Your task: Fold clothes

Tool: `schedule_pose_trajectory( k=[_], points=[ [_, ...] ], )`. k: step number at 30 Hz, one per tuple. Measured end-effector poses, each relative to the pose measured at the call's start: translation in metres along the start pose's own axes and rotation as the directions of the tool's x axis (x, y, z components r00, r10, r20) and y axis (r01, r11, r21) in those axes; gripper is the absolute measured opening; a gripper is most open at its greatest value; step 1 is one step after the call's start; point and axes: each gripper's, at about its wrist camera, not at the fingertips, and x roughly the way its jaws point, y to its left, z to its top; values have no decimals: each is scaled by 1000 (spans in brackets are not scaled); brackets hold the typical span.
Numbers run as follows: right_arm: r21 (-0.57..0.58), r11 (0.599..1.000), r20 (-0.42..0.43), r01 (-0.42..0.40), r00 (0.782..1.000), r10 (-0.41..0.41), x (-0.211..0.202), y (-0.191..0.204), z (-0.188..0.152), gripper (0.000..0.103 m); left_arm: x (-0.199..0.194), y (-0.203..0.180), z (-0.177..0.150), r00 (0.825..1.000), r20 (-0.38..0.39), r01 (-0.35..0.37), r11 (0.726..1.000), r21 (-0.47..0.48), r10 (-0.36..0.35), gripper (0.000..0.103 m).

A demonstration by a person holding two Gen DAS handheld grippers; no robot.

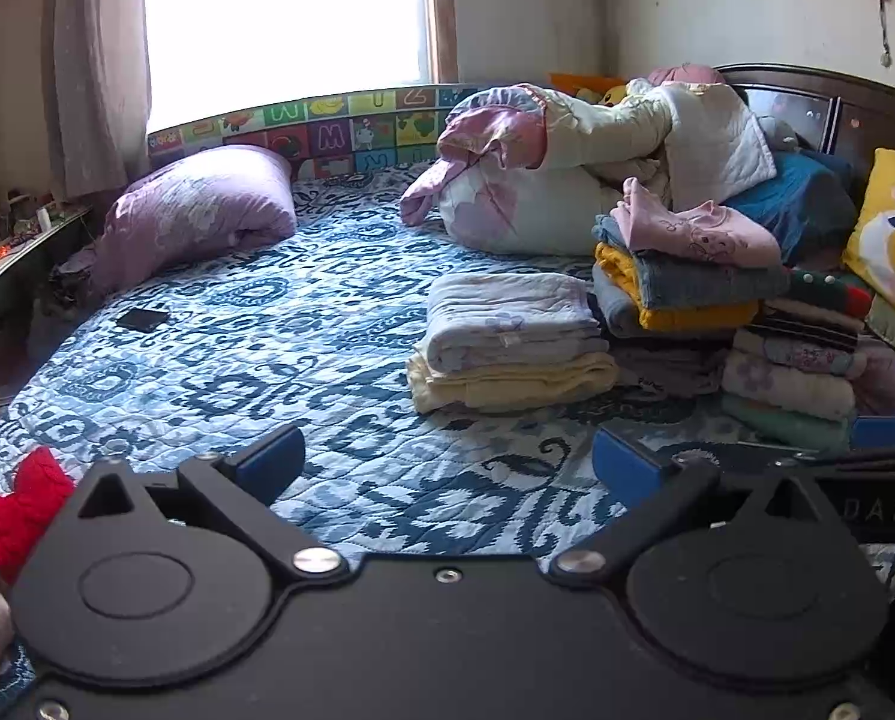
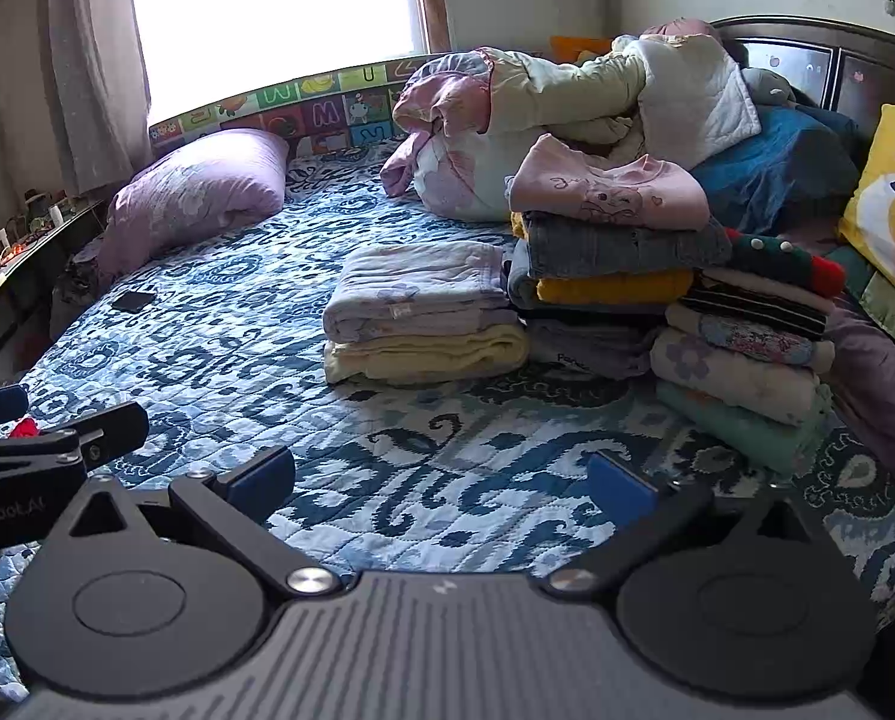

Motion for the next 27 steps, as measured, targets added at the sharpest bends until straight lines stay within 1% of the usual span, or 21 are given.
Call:
schedule_pose_trajectory(
  k=[8, 11, 13, 27],
  points=[
    [3, 1000, -4, -6, 1000, 6, -3, -4, 2, 103, 1, 10, 1, 1000, -13, 25, 999, -27, -26, 103],
    [3, 1000, -4, -2, 1000, 2, -2, -2, 1, 103, 3, 6, -4, 1000, -5, 16, 1000, -12, -16, 103],
    [-4, 1000, -3, 5, 1000, -5, -2, 3, 0, 103, 0, 5, 1, 1000, -7, 15, 1000, -9, -15, 103],
    [-11, 1000, -4, 18, 1000, -18, -3, 2, 0, 103, 2, 6, -2, 1000, -9, 24, 1000, -19, -24, 103]
  ],
)
